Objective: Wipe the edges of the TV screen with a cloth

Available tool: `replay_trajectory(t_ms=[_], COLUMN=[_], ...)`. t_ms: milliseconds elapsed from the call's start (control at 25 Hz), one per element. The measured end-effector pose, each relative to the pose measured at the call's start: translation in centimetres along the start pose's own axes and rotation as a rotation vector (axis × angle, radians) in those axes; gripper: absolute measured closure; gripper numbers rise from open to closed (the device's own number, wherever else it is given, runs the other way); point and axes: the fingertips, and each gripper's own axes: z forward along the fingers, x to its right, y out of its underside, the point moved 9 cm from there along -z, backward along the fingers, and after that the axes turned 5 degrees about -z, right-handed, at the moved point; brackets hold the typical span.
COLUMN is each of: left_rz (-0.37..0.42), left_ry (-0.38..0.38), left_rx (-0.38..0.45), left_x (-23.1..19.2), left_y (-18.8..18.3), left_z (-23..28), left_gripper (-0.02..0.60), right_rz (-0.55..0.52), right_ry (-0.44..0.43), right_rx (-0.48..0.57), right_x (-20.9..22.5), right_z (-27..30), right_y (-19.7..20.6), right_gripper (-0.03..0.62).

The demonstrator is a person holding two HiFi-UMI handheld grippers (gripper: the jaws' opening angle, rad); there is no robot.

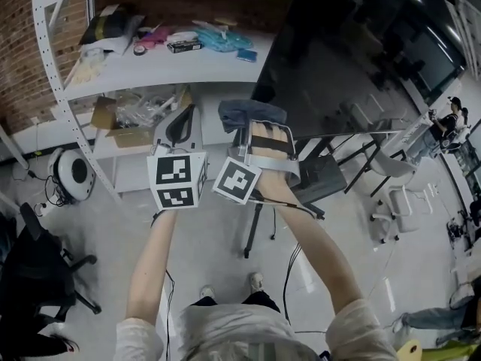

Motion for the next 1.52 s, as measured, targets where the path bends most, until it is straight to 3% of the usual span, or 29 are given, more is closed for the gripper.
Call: replay_trajectory(t_ms=[560,880,1240,1440,1520], left_rz=[0.012,0.01,-0.007,-0.008,-0.013], left_ry=[-0.028,-0.029,-0.044,-0.052,-0.064], left_rx=[-0.157,-0.207,-0.253,-0.254,-0.25], left_x=[0.1,0.7,0.8,1.2,1.2], left_y=[10.6,13.3,14.7,14.2,13.7], left_z=[-0.9,-1.1,-2.3,-2.5,-2.7], left_gripper=[0.566,0.566,0.566,0.565,0.565], right_rz=[0.014,-0.001,0.002,0.045,0.114], right_ry=[-0.145,-0.224,-0.268,-0.309,-0.331], right_rx=[0.059,0.068,0.093,0.117,0.149], right_x=[-8.4,-12.6,-13.2,-13.9,-13.4], right_z=[1.2,1.3,0.7,0.3,0.1], right_y=[0.7,0.8,0.7,1.0,1.2], right_gripper=[0.545,0.545,0.545,0.545,0.545])
